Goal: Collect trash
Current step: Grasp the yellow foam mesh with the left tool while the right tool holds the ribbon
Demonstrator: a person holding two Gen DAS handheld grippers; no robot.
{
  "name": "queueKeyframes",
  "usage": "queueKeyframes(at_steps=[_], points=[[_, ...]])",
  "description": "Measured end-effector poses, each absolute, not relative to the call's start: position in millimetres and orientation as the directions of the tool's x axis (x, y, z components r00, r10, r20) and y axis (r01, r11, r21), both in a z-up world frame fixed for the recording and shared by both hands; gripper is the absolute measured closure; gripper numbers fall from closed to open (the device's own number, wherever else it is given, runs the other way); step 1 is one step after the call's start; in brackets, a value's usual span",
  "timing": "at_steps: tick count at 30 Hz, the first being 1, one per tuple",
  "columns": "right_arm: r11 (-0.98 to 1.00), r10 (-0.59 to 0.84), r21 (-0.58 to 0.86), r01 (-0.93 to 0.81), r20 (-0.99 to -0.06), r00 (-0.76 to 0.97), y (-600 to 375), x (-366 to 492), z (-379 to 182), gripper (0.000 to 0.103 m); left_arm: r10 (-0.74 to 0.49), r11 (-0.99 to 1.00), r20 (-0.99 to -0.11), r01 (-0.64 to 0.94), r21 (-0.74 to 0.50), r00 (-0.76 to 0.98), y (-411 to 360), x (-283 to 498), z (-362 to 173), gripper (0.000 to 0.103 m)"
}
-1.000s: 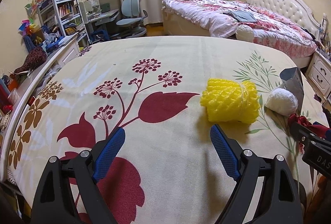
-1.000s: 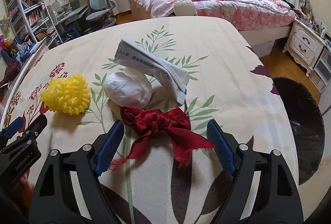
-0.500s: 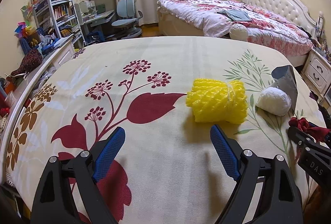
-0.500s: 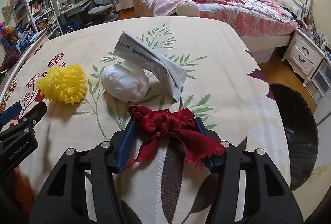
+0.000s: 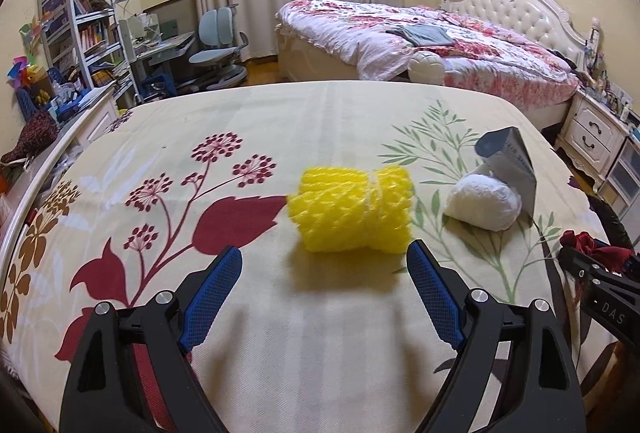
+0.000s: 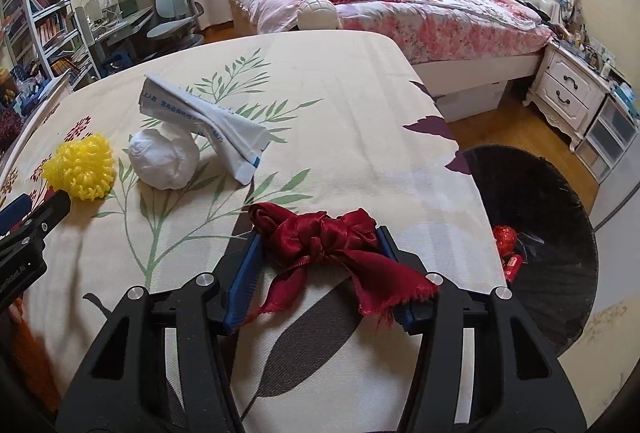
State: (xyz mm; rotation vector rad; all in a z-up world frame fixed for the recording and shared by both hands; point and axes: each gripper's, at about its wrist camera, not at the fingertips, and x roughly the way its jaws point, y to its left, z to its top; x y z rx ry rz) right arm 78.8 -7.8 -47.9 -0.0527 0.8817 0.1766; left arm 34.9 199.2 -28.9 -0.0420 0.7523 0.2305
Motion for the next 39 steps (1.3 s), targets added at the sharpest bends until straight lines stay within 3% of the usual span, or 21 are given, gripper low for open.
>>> queueKeyframes(at_steps=[23,25,27,39], points=[[0.981,0.147,0.031,-0.194,-0.770,0.621,-10,95,-50,0.049,0.176,0.977,-0.738,-0.206,0.051,0.651,196,76,-37,0.017],[0.981,0.147,0.031,-0.194,-0.770,0.621,-10,95,-49,0.049,0.165,0.978,-0.739,-0.204,0.038,0.653,197,74,-36,0.019],[0.981,0.146,0.030,-0.194,-0.770,0.621,-10,95,-49,0.049,0.161,0.980,-0.743,-0.198,0.039,0.650,197,74,-37,0.033],[0.981,0.143,0.025,-0.195,-0.770,0.622,-10,93,-49,0.049,0.180,0.981,-0.710,-0.179,0.078,0.680,185,62,-31,0.038]])
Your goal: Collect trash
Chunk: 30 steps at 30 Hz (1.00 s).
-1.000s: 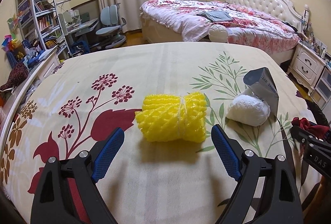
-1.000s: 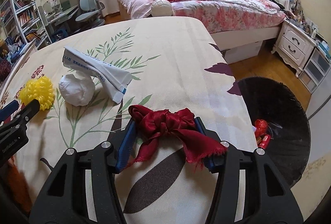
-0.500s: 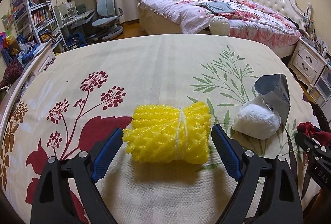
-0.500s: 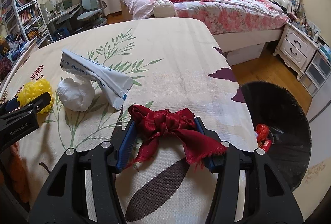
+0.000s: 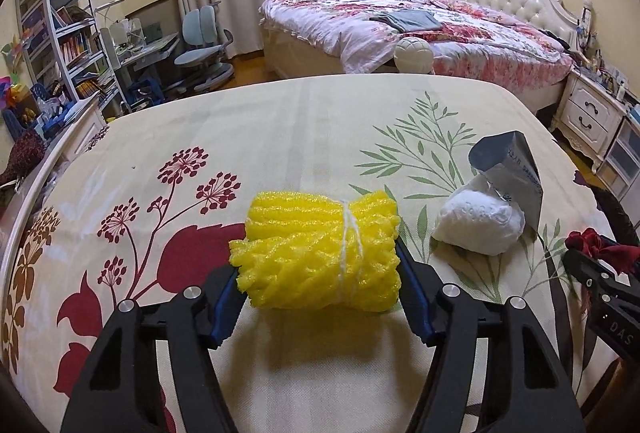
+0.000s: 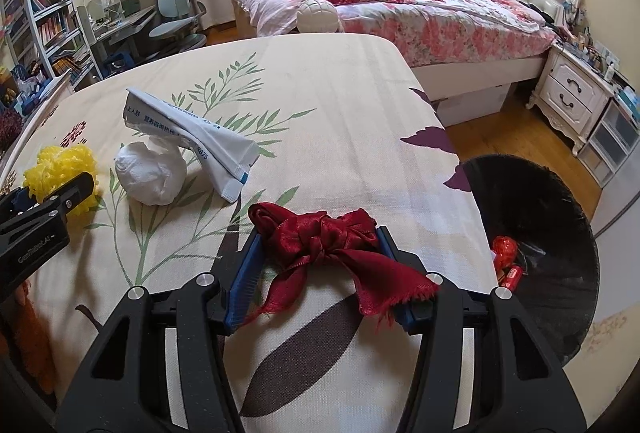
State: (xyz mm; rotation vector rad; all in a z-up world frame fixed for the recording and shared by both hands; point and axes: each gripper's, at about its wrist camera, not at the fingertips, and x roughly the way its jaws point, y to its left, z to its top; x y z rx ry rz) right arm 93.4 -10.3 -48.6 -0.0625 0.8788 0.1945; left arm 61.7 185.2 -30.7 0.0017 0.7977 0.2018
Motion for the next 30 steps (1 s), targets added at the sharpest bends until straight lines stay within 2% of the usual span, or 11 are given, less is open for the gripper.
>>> queueKeyframes(at_steps=[30], points=[[0.985,0.145,0.047,-0.166,-0.745,0.651,-51,25,-40,0.049,0.076,0.997,-0.691,-0.070,0.037,0.719,117,11,-22,0.038]])
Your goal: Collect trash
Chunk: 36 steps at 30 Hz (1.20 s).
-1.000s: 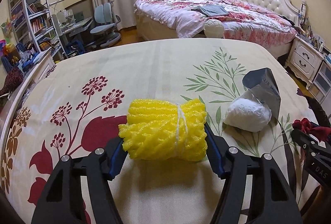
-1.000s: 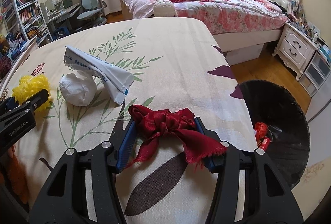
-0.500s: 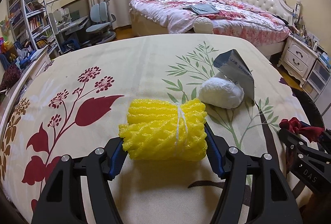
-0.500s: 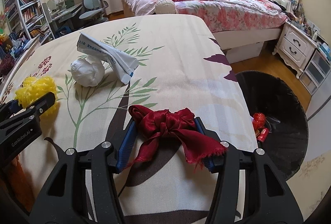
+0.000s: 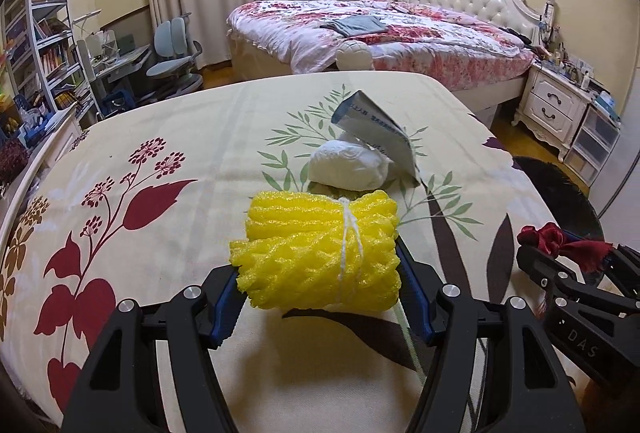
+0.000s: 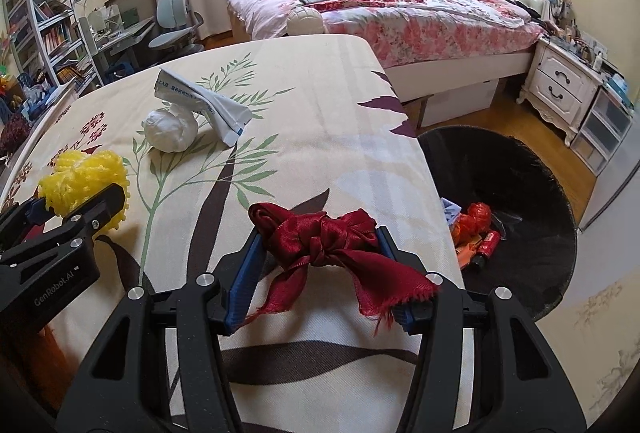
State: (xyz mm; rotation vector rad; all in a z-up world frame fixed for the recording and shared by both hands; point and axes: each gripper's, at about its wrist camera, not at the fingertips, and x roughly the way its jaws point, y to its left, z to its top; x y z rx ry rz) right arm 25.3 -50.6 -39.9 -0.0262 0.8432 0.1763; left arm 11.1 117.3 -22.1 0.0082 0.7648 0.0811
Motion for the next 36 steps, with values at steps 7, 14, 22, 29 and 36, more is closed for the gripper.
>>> queueKeyframes(at_steps=[7,14,22,29,36], points=[[0.991,0.121,0.052,-0.123,-0.734,0.669,-74,16,-34,0.049,0.034,0.999,-0.677,-0.019,0.031,0.735,92,7,-17,0.038],[0.996,0.084,0.054,-0.065,-0.719,0.690,-102,11,-27,0.049,-0.007,0.999,-0.665,0.035,0.029,0.746,67,7,-14,0.038],[0.998,0.034,0.057,0.010,-0.704,0.709,-133,11,-22,0.049,-0.052,0.995,-0.650,0.093,0.028,0.758,36,14,-7,0.038],[0.996,-0.029,0.044,0.081,-0.687,0.726,-161,15,-19,0.049,-0.093,0.989,-0.638,0.145,0.031,0.765,6,23,-3,0.038],[0.990,-0.073,0.043,0.137,-0.668,0.740,-188,25,-16,0.049,-0.117,0.984,-0.640,0.177,0.030,0.759,-20,39,-7,0.038]])
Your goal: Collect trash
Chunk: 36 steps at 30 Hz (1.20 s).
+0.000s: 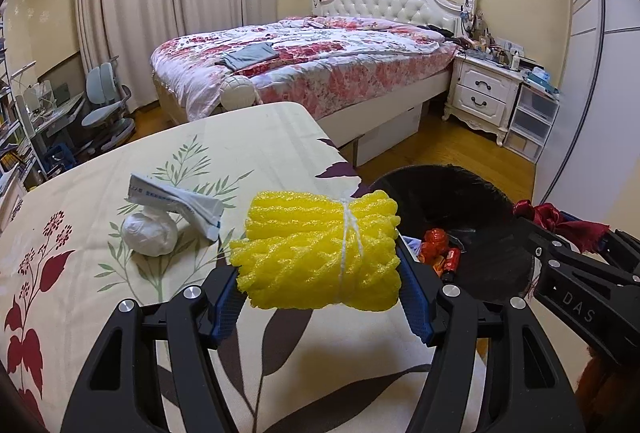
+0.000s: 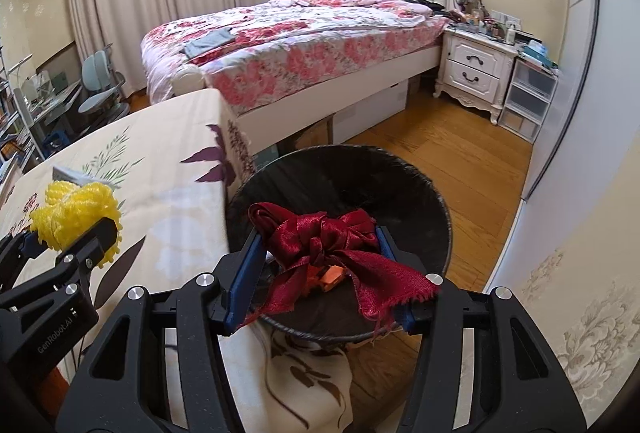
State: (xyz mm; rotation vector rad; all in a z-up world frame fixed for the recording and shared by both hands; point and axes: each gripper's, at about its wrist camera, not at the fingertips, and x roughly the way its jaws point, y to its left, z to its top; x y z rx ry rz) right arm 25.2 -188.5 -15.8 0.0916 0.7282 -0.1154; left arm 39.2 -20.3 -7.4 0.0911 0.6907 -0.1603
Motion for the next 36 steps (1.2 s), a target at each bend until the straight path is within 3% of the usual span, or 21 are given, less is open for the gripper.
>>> queueKeyframes(at_steps=[36], points=[[0.961,-0.156,0.060,0.268,-0.684,0.713,-246,89,-41,0.049,-0.133,0.967,-0.674,0.244,0.072,0.726,-106,123,-30,0.037]])
